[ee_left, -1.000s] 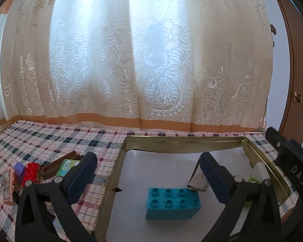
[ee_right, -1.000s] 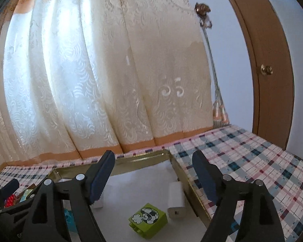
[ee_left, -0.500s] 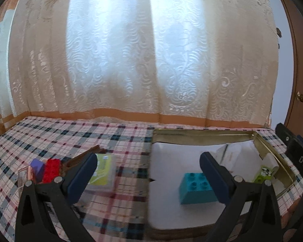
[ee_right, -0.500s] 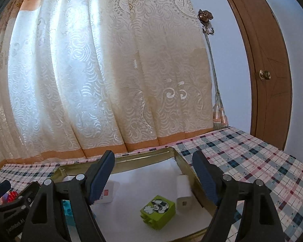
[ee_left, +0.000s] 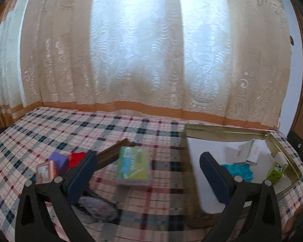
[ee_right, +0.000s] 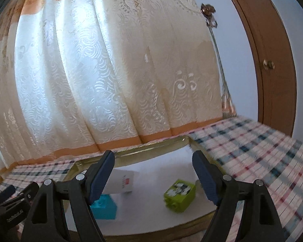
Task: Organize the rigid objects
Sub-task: 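Withdraw both tools from the tin toward the table objects, then grasp the grey fabric pouch with the right tool while the left tool grasps the copper mirror frame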
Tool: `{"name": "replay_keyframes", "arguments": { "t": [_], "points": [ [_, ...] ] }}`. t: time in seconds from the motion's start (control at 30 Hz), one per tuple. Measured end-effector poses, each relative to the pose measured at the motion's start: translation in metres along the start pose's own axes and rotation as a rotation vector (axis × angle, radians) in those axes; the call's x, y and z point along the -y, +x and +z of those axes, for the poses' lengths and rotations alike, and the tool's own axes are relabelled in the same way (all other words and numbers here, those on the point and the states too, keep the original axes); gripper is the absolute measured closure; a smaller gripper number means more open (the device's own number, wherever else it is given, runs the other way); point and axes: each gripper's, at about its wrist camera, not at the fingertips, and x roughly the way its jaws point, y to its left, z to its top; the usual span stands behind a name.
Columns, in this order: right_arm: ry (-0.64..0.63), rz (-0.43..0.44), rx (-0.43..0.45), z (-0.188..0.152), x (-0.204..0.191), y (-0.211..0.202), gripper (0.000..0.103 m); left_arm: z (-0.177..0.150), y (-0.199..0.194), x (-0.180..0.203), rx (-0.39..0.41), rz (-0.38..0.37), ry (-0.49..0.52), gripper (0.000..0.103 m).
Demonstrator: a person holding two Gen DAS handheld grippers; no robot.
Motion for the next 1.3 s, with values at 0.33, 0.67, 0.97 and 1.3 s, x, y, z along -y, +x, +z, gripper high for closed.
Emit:
{"name": "replay_keyframes", "arguments": {
  "t": [0.33,0.67,0.97,1.3],
  "points": [
    [-0.061,0.048,0.013,-0.012,-0.044,-0.014,0.022,0.001,0.001,-0.049,-0.019,0.069,-0.05,0.0],
    [-0.142,0.154,-0.018,-0.027,-0.098,-0.018,0.022,0.002,0.006,-0.091,-0.056,0.096,-0.09,0.0],
    [-0.237,0.321,-0.121,-0.044,-0.151,-0.012,0.022,0.001,0.016,-0.141,-0.127,0.152,-0.165,0.0],
    [-0.354,0.52,-0.335,-0.07,-0.207,0.004,0.022,0.002,0.017,-0.19,-0.147,0.23,-0.205,0.0]
  ]
}}
